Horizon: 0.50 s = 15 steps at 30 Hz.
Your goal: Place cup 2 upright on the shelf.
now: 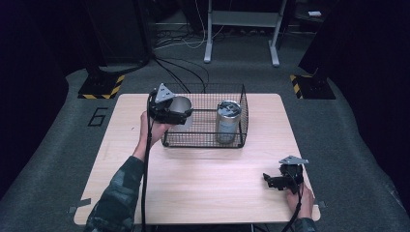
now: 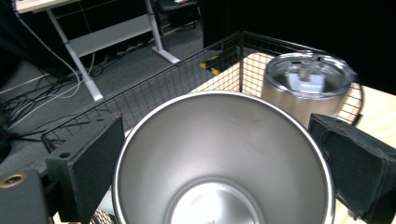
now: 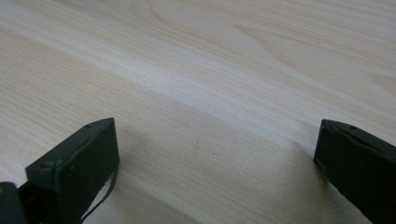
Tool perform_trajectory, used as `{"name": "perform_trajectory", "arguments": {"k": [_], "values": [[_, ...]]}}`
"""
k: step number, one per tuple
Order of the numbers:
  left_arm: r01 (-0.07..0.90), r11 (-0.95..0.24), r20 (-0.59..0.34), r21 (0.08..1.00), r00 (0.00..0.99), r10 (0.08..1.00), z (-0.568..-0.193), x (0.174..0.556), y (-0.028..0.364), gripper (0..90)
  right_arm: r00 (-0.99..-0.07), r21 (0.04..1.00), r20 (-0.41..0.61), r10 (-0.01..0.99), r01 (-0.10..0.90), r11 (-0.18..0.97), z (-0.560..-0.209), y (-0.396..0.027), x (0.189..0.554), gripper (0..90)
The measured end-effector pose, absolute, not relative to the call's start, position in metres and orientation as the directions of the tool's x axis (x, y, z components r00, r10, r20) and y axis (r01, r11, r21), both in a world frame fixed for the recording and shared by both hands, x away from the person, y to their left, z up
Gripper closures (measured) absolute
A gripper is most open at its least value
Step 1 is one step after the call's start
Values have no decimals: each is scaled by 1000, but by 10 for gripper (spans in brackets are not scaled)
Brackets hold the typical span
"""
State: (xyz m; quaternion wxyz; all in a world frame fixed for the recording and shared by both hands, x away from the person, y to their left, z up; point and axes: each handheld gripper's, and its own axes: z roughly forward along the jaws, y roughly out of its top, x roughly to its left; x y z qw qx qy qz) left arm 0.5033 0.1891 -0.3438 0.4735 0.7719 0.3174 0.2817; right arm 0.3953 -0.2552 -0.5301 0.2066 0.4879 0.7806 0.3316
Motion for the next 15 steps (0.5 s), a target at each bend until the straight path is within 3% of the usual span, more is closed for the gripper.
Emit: {"name": "perform_trajectory", "arguments": {"k": [15], "values": [[287,-360,117,888,616,779,-353,534,178,65,-439,719,1,899,625,304,-530,-255,395,0]]}}
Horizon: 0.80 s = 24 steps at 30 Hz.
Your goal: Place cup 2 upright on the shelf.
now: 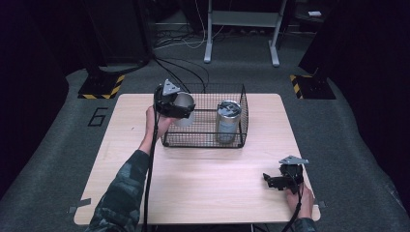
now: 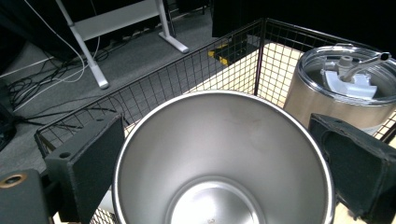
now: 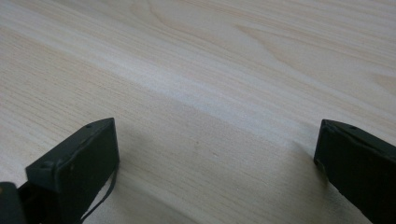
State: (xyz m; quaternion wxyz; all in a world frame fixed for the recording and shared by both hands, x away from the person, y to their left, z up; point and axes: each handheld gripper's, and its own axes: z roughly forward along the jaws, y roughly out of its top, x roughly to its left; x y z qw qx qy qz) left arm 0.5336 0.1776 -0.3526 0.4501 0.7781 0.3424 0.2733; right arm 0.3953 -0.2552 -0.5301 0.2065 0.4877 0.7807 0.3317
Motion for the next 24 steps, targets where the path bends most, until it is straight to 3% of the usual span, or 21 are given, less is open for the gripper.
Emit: {"name": "perform_trajectory", "arguments": {"k": [24], "values": [[399,-399,94,826,599,795,-384,561,161,65,-439,719,1,898,625,304,-530,-255,395,0]]}}
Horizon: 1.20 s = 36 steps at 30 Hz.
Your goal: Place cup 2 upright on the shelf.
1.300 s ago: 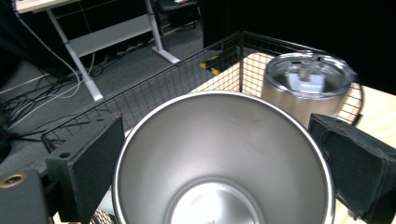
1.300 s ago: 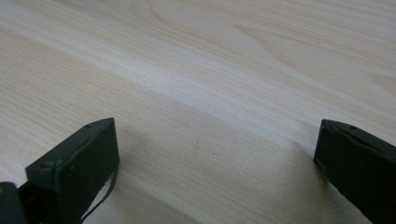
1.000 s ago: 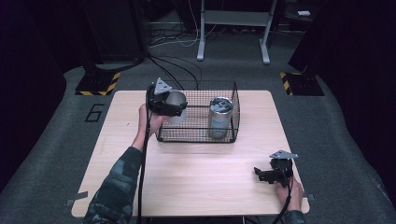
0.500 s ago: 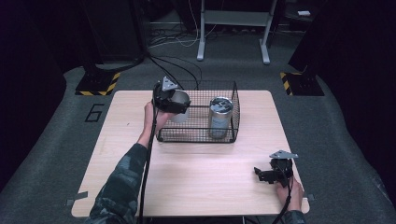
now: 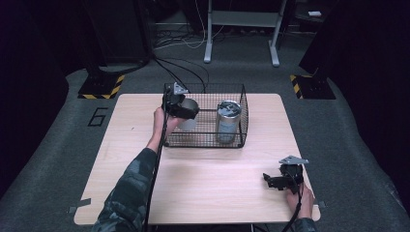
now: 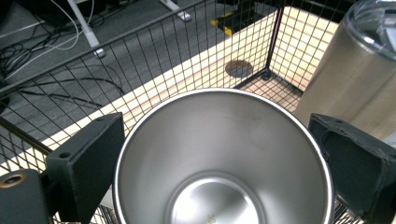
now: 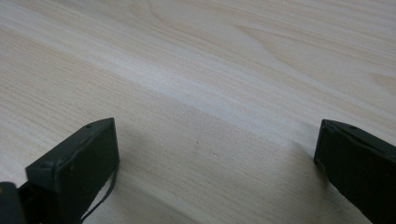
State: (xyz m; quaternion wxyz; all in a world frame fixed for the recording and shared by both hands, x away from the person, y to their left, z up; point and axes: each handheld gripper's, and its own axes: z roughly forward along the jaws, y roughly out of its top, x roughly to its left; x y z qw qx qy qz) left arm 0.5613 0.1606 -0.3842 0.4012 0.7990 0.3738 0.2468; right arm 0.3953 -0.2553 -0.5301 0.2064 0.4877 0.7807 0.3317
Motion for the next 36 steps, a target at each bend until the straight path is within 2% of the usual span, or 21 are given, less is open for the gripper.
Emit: {"name": "perform_trajectory", "arguments": {"k": [20,36], "values": [[464,-413,67,784,598,799,-412,571,150,65,-440,717,1,898,627,306,-530,-255,395,0],[496,-438,56,750,612,789,-420,573,143,64,-439,719,1,898,624,305,-530,-255,395,0]]}}
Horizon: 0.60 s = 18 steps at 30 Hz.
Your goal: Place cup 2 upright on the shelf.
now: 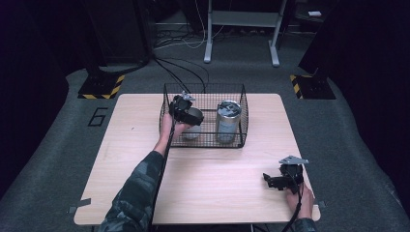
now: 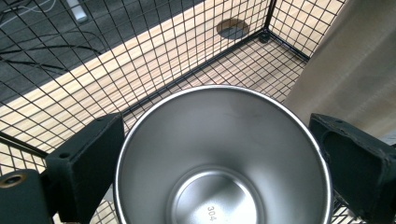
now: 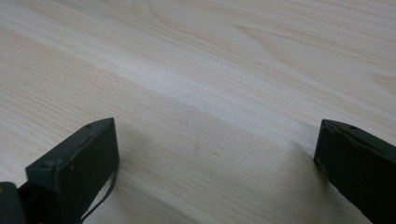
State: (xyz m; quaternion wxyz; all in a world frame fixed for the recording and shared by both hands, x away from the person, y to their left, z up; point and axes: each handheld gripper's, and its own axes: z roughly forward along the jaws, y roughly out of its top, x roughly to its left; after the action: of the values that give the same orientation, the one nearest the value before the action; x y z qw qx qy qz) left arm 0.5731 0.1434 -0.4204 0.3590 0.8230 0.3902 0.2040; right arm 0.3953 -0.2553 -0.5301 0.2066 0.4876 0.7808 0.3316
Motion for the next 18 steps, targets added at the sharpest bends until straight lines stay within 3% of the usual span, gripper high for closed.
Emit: {"name": "perform_trajectory", "arguments": {"k": [18], "values": [[526,-430,40,733,599,800,-424,575,144,61,-439,719,1,898,624,304,-530,-255,395,0]]}}
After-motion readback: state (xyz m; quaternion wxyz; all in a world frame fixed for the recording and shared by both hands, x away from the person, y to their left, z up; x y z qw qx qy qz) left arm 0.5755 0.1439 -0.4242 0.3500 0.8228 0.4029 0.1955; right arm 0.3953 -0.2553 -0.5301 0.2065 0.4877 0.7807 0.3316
